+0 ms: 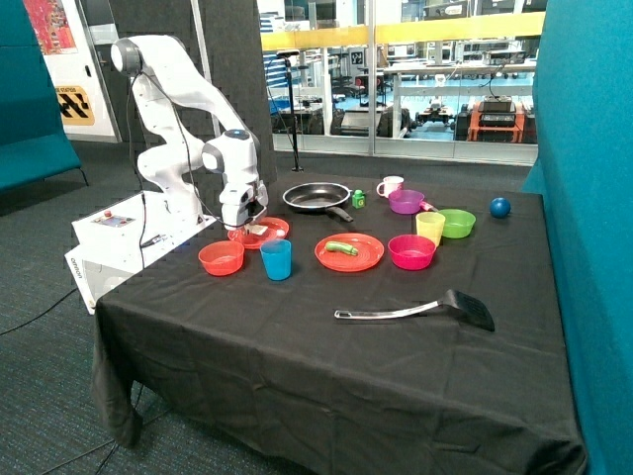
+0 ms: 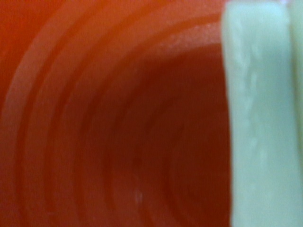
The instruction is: Serve the vegetables in different plates
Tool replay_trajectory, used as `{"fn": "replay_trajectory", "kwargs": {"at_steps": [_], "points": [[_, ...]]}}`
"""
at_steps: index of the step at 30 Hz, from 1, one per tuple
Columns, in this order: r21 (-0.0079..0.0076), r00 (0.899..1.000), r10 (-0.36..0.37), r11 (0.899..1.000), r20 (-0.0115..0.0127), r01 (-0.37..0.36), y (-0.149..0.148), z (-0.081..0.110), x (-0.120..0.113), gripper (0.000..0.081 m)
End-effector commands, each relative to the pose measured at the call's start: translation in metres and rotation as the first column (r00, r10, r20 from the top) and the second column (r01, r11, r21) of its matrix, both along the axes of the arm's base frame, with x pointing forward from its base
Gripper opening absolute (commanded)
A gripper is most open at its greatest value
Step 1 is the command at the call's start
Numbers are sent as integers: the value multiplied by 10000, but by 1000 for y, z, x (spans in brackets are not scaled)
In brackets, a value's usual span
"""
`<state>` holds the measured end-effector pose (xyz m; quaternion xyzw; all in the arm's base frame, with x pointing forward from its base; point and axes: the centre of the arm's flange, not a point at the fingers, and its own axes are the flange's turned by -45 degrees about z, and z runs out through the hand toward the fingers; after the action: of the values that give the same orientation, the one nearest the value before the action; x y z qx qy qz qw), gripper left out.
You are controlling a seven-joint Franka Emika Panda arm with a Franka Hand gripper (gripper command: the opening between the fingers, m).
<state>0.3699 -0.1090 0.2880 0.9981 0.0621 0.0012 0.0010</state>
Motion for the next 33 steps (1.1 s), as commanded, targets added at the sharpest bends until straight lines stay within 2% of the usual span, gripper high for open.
{"fn": "replay_trajectory", "kwargs": {"at_steps": [1, 10, 21, 22, 25, 26, 33], "points": [[19, 9999, 104, 9999, -25, -104, 3, 0, 0, 808], [19, 9999, 102, 9999, -25, -102, 4, 0, -1, 808], [19, 9996, 292, 9996, -25, -292, 5, 12, 1, 805], [19, 9996, 293, 9996, -25, -293, 4, 15, 0, 791], [19, 9994, 342, 9994, -25, -342, 1, 24, 1, 666], [19, 9994, 349, 9994, -25, -349, 1, 27, 1, 646], [19, 9993, 363, 9993, -25, -363, -1, 34, 1, 614]]}}
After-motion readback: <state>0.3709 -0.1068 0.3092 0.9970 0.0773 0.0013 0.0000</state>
